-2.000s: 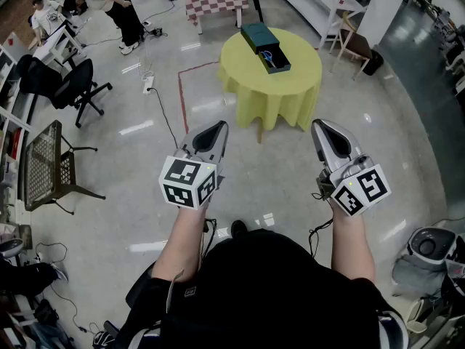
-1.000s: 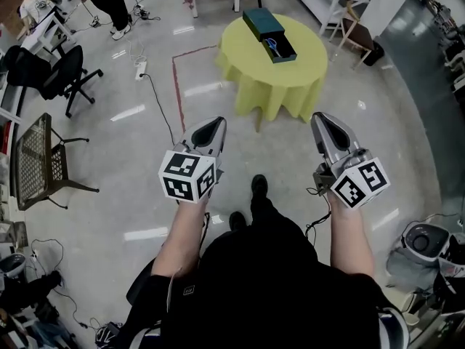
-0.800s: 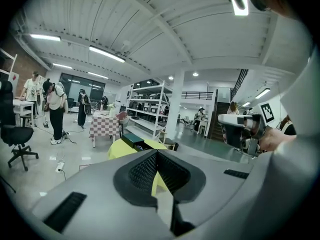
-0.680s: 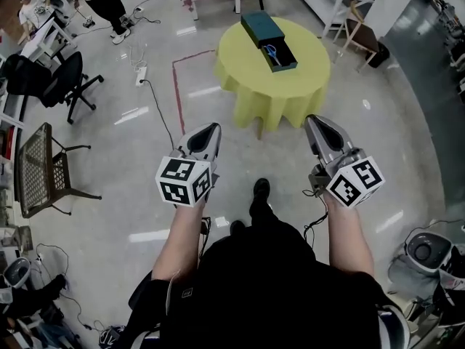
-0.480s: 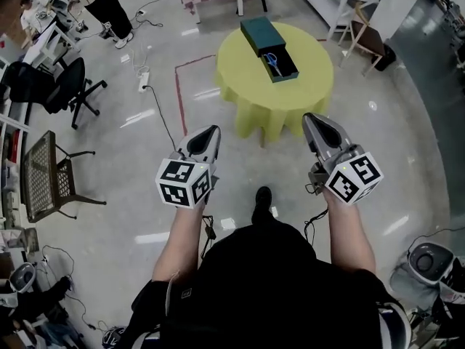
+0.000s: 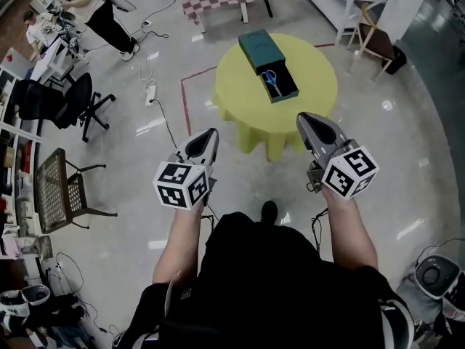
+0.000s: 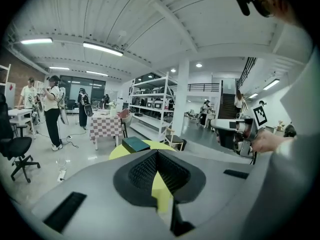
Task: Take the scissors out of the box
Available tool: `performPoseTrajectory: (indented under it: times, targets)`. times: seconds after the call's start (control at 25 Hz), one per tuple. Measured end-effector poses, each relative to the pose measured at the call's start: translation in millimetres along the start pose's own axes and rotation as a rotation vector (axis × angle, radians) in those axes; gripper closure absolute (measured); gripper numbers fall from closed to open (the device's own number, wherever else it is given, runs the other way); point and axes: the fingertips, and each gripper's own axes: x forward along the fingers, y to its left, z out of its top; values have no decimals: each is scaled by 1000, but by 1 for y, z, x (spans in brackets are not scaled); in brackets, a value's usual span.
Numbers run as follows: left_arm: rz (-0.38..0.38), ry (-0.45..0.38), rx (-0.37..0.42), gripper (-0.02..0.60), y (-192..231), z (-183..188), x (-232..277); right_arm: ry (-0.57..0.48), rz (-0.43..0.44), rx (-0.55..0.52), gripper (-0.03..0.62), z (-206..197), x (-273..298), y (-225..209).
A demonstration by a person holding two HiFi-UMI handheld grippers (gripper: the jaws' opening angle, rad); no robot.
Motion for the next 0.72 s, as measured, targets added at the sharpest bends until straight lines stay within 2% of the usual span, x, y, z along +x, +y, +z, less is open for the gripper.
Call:
performPoseTrajectory:
  times: [0.16, 0.36, 0.72]
  targets:
    - [-11, -13, 11, 575, 1, 12, 19, 33, -13, -23, 583, -4, 3, -18]
    - [-25, -33, -19, 575, 10, 16, 55, 86, -24, -6, 583, -14, 20, -46]
    - [-66, -48, -43, 575, 63, 51, 143, 140, -41, -12, 583, -8, 95, -95]
